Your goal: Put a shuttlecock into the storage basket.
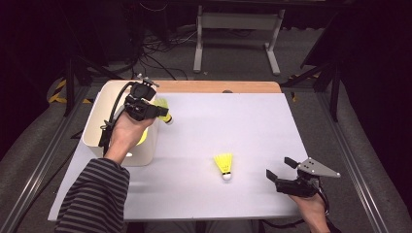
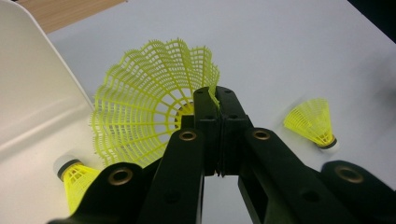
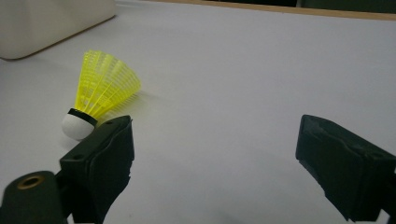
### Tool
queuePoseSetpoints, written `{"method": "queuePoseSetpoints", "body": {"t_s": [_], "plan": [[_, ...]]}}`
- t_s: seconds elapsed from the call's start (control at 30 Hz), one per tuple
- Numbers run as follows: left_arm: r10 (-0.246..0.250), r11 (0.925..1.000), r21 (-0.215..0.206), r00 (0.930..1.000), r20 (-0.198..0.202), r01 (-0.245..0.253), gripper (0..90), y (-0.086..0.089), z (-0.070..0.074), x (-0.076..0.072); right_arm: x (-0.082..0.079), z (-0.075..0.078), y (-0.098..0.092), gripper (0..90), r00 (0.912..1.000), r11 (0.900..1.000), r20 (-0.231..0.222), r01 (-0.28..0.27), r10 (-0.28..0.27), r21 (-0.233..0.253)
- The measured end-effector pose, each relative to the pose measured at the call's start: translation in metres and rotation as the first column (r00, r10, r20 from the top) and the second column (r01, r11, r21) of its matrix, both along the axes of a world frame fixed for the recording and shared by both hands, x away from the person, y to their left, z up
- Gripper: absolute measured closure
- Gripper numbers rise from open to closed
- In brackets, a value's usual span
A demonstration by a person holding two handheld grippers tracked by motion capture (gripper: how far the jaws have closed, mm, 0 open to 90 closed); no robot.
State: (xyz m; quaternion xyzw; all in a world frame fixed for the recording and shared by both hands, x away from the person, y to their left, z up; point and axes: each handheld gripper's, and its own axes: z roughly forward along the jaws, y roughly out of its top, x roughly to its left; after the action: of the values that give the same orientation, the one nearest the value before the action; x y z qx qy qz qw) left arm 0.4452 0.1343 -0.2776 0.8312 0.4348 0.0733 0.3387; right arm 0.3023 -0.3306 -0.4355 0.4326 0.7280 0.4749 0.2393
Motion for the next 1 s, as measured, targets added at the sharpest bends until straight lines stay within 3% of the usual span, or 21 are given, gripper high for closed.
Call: {"method": "queuePoseSetpoints", "body": {"t_s": [1.0], "plan": [[0.044,0.9990,-0.005,0.9990,0.012,-0.044,89.4,0.019,0.008,-0.001,0.000,0.000,0.000,11.9,1.0000,1.000,0.000,0.000,0.000,0.000]]}}
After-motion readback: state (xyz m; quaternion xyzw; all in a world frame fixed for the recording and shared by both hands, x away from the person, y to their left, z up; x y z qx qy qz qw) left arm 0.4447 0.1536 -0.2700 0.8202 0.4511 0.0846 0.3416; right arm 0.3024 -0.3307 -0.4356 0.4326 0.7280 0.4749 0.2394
